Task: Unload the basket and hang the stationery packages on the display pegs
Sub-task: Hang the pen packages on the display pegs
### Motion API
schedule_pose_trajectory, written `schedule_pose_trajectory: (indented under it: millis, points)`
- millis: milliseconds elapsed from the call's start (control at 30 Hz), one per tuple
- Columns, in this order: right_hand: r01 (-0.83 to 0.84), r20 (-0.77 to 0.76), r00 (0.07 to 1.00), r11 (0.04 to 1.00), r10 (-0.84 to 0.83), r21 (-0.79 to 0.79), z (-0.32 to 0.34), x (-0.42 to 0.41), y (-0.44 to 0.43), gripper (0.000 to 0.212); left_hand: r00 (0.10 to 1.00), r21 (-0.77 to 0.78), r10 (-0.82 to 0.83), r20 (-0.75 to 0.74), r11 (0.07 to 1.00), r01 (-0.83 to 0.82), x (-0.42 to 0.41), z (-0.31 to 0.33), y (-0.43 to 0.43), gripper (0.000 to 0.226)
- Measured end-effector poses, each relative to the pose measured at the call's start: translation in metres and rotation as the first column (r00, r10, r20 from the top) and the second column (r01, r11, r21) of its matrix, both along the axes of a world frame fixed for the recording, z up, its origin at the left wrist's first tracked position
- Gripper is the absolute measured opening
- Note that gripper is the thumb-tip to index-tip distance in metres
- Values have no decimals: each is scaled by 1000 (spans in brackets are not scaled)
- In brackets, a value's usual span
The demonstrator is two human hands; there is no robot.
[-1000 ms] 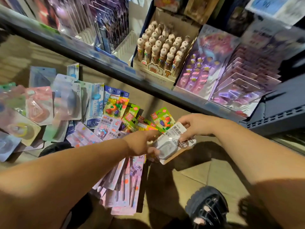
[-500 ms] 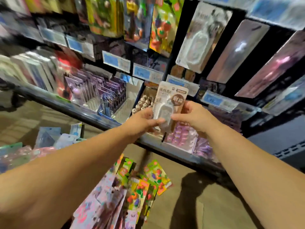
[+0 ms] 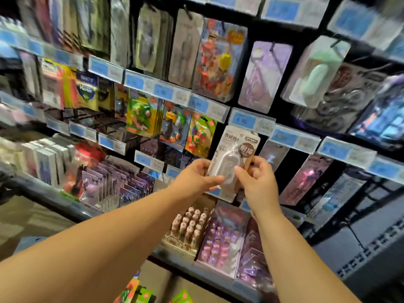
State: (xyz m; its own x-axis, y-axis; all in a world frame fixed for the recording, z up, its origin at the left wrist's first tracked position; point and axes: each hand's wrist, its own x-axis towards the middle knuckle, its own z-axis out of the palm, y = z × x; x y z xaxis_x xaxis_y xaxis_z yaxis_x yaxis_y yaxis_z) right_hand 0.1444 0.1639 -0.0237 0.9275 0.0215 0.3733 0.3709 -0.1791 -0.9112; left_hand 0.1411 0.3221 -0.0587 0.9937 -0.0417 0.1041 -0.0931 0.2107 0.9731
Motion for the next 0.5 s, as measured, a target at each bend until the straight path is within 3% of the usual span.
schedule_pose_trajectory:
  millis: [100, 267, 400, 500]
  points:
    - [76, 50, 996, 996, -78, 40, -1, 0, -4, 37, 998, 46, 61, 2, 997, -61, 8, -3, -14, 32]
    - [99, 73, 992, 994, -102, 42, -1, 10, -4, 27, 989, 72, 147, -22, 987, -145, 19, -8, -23, 62]
    - [110, 65, 991, 992, -114, 54, -3, 22, 0, 22, 985, 34, 164, -55, 986, -162, 25, -2, -23, 43]
    - [132, 49, 990, 989, -135, 67, -7, 28, 1, 26, 983, 70, 178, -37, 982, -175, 32, -3, -21, 46]
